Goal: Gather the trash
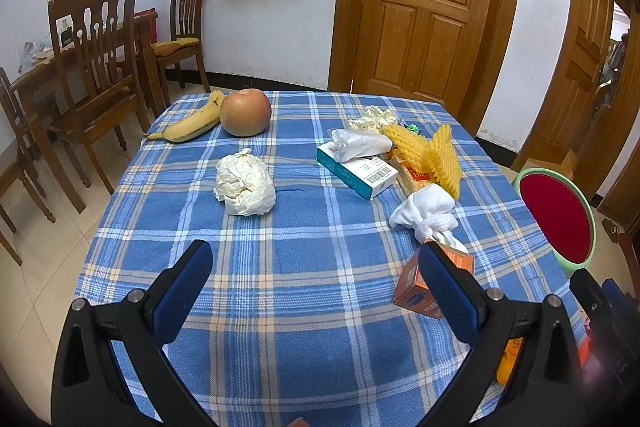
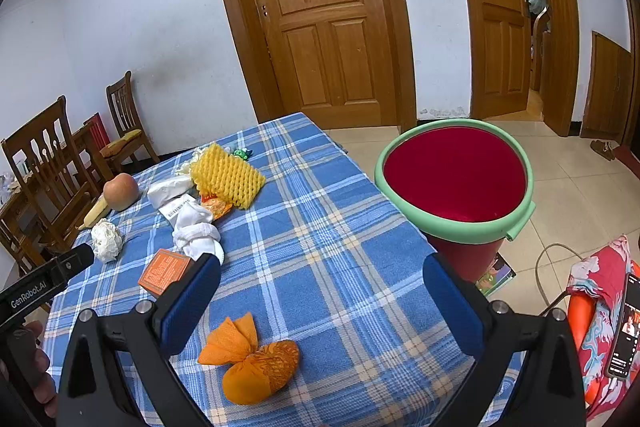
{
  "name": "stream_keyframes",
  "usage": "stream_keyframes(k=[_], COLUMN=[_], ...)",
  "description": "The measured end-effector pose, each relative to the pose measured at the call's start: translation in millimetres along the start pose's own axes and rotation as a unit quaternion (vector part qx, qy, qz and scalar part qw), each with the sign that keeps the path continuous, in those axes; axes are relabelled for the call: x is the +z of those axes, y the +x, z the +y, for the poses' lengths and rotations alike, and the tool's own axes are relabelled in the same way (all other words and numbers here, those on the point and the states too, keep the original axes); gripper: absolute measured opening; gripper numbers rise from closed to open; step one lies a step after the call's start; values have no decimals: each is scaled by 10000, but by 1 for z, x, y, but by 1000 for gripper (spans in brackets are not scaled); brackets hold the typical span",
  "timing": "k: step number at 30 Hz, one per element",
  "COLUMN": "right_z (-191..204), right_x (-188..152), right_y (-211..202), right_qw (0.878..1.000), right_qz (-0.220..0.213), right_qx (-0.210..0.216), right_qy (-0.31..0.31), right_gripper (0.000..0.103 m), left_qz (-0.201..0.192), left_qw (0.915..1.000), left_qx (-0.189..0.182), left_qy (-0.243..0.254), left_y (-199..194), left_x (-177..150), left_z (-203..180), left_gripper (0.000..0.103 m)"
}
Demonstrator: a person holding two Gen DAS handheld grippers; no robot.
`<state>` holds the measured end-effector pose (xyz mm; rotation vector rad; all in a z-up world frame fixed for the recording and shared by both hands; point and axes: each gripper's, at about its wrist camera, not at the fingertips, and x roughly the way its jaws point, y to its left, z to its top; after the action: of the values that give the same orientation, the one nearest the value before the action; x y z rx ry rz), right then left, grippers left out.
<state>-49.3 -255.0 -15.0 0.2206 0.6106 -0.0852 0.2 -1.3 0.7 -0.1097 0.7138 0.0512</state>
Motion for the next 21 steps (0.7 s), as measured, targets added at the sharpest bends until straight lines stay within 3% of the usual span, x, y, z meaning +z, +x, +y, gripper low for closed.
stream_keyframes(k=[21], right_z=[0], right_x=[-1], right_y=[-1], right_qw=[10000], right_qz=[28], right_qx=[2], right_qy=[11], right_gripper=[103], left_qz=[24], left_qw=[10000], left_qx=[0], left_qy=[3], left_y=[-1], left_x=[-2], left_z=[-1], left_gripper=[101])
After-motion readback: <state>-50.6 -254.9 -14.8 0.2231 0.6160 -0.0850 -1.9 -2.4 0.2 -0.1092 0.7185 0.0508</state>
